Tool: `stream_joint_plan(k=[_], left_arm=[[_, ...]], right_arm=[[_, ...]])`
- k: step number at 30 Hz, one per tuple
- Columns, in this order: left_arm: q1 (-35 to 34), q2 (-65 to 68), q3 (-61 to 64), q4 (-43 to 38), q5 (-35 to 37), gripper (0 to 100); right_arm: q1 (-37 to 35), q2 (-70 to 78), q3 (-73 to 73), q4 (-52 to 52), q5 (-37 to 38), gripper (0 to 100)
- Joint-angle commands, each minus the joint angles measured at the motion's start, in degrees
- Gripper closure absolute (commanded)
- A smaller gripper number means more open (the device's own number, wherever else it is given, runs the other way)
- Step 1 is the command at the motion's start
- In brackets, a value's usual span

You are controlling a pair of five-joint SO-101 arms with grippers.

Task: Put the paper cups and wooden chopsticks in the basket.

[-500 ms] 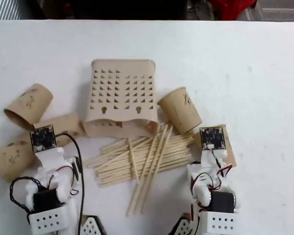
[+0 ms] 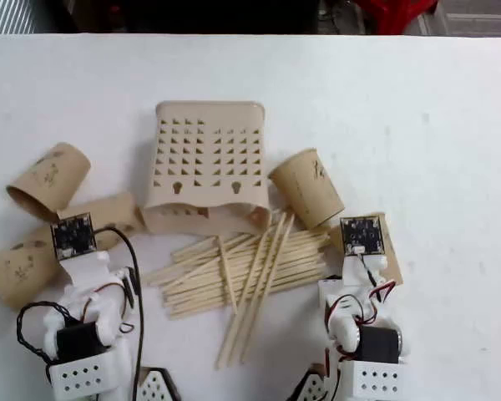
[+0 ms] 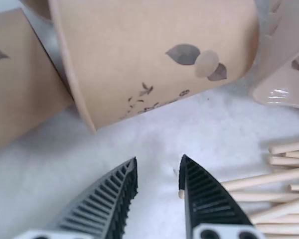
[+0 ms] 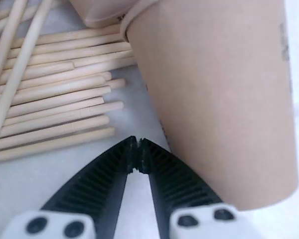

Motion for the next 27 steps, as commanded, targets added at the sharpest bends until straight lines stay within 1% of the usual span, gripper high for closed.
stream_joint_plan(k=[1, 9, 17, 19, 21, 27], left_arm=[[-0.57, -0.40, -0.18, 0.18, -0.44, 85], [-0.57, -0.40, -0.18, 0.18, -0.44, 85], [-0.57, -0.40, -0.18, 0.18, -0.44, 85], [-0.57, -0.40, -0.18, 0.18, -0.44, 85], [-0.57, -0.40, -0.18, 0.18, -0.44, 85], [-0.57, -0.40, -0.18, 0.18, -0.44, 85]], right_arm=[[0.57, -0.31, 0.44, 0.40, 0.18, 98.0], [-0.57, -0.40, 0.44, 0.04, 0.00, 97.8], [-14.11, -0.40, 0.44, -0.75, 0.18, 97.8], [-15.96, -0.40, 0.44, -3.03, 0.26, 97.8], [-16.31, -0.40, 0.44, -6.90, 0.26, 97.8], [-16.48, -0.40, -0.26, -25.01, 0.35, 98.1]])
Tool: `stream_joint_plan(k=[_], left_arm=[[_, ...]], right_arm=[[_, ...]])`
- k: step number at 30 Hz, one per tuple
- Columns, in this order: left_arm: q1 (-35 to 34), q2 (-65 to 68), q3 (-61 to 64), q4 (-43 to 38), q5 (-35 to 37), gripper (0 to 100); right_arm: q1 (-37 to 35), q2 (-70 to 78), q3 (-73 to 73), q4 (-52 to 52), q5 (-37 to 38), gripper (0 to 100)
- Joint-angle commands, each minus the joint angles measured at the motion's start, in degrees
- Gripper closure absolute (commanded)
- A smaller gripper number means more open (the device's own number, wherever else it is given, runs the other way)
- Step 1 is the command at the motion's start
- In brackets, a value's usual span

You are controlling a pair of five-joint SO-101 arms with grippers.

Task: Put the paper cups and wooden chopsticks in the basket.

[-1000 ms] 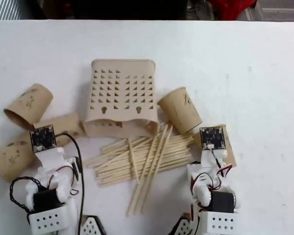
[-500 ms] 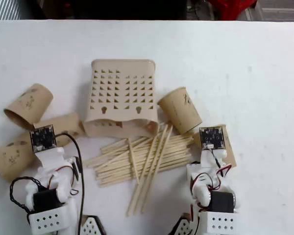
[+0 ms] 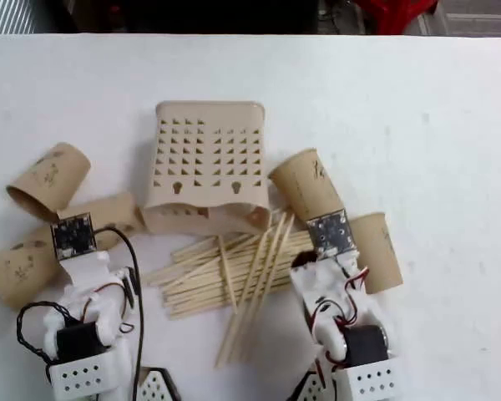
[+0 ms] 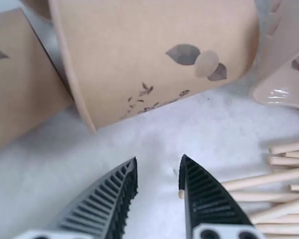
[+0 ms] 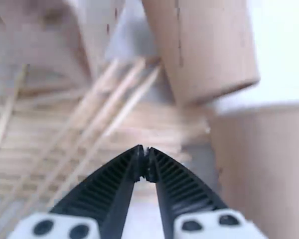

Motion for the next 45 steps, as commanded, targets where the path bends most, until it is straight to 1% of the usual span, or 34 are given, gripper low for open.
stream_joint_plan(k=[1, 3, 5, 9, 11, 12, 16, 18, 22, 24, 27, 34, 37, 42, 45], left_arm=[[-0.57, -0.40, -0.18, 0.18, -0.44, 85], [-0.57, -0.40, -0.18, 0.18, -0.44, 85], [-0.57, -0.40, -0.18, 0.18, -0.44, 85], [-0.57, -0.40, -0.18, 0.18, -0.44, 85], [-0.57, -0.40, -0.18, 0.18, -0.44, 85], [-0.57, -0.40, -0.18, 0.18, -0.44, 85], [-0.57, -0.40, -0.18, 0.18, -0.44, 85], [-0.57, -0.40, -0.18, 0.18, -0.44, 85], [-0.57, -0.40, -0.18, 0.18, -0.44, 85], [-0.57, -0.40, -0.18, 0.18, -0.44, 85], [-0.57, -0.40, -0.18, 0.18, -0.44, 85], [-0.57, -0.40, -0.18, 0.18, -0.44, 85], [-0.57, -0.40, -0.18, 0.18, -0.44, 85], [-0.57, -0.40, -0.18, 0.18, -0.44, 85], [-0.57, -0.40, -0.18, 0.18, -0.44, 85]], right_arm=[[-0.66, -0.40, -1.14, -11.91, 0.53, 97.8], [-0.92, -0.40, -3.08, -15.16, 2.90, 97.8], [-3.38, -0.40, -4.75, -15.78, 5.27, 97.8], [-11.56, -0.22, -5.36, -16.22, 2.81, 97.8], [-15.43, 0.22, -6.68, -16.92, 2.81, 97.8], [-16.66, 0.22, -7.30, -17.45, 2.90, 97.7], [-17.80, 1.89, -8.18, -20.35, 2.90, 97.4], [-19.47, 4.26, -8.26, -21.23, 2.46, 93.3], [-22.73, 12.00, -10.90, -24.40, 2.37, 79.3], [-22.73, 17.54, -13.80, -24.40, 2.46, 76.0], [-21.58, 26.42, -18.90, -25.89, 2.81, 75.8], [-16.40, 46.20, -24.35, -35.91, 2.90, 75.6], [-14.29, 49.89, -24.26, -37.58, 2.90, 75.6], [-12.97, 50.51, -24.26, -38.55, 2.90, 75.7], [-13.05, 51.12, -23.82, -42.86, 2.90, 75.8]])
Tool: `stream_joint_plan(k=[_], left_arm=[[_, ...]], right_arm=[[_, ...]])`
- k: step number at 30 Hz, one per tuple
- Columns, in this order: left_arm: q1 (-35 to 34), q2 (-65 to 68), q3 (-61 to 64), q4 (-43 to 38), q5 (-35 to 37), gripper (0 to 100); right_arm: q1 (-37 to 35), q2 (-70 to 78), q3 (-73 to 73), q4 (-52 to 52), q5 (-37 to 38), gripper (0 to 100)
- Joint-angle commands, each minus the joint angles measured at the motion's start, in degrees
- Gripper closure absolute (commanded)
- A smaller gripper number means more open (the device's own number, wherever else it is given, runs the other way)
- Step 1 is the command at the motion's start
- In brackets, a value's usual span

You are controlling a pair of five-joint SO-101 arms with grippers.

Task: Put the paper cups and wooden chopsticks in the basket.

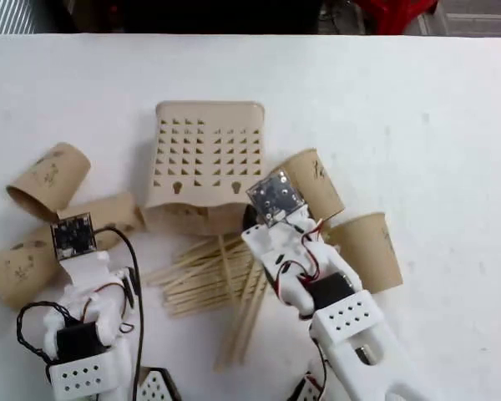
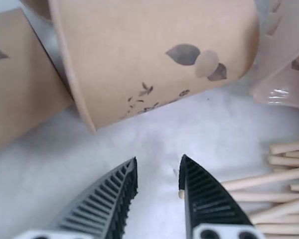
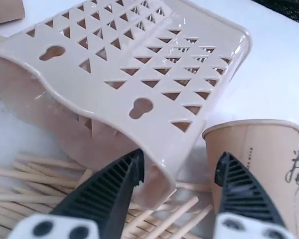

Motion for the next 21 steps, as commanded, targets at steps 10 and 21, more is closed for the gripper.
stream_joint_plan(k=[10, 21], left_arm=[[-0.57, -0.40, -0.18, 0.18, -0.44, 85], [-0.57, -0.40, -0.18, 0.18, -0.44, 85]], right_arm=[[0.48, 13.85, -2.20, -18.86, 0.09, 75.8], [2.86, 24.04, -2.99, -32.57, -0.35, 96.7]])
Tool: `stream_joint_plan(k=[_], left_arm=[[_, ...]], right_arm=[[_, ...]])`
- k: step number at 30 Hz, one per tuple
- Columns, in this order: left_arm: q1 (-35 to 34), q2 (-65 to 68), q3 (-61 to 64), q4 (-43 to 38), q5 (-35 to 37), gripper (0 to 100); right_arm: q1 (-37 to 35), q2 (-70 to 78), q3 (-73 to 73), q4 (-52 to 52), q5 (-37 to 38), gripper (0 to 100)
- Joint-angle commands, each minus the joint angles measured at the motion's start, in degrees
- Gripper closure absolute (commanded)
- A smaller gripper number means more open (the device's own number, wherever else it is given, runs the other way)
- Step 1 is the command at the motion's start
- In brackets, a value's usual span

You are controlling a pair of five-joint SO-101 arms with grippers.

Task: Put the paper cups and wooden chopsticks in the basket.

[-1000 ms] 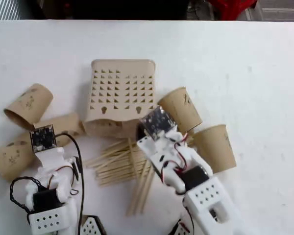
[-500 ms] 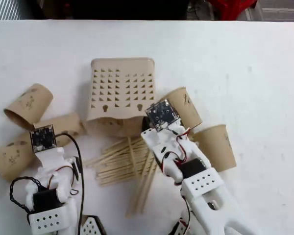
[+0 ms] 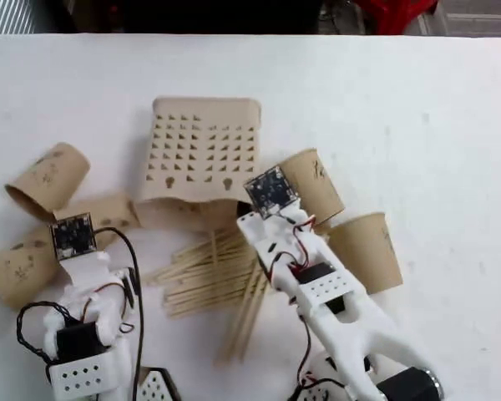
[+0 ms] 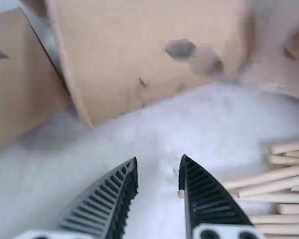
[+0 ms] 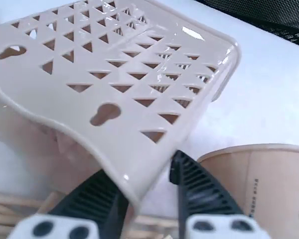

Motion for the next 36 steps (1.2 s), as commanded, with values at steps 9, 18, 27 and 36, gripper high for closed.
stream_joint_plan(k=[9, 18, 27, 36], left_arm=[[-0.57, -0.40, -0.18, 0.18, -0.44, 85], [-0.57, -0.40, -0.18, 0.18, -0.44, 85], [-0.57, -0.40, -0.18, 0.18, -0.44, 85], [-0.57, -0.40, -0.18, 0.18, -0.44, 85]], right_arm=[[3.65, -3.56, -16.26, 18.51, -0.35, 98.3], [5.23, -10.51, -38.95, 53.05, -0.09, 98.3], [5.14, 0.13, -62.59, 77.49, -6.24, 98.4], [3.74, 22.46, -88.62, 98.42, -13.10, 98.4]])
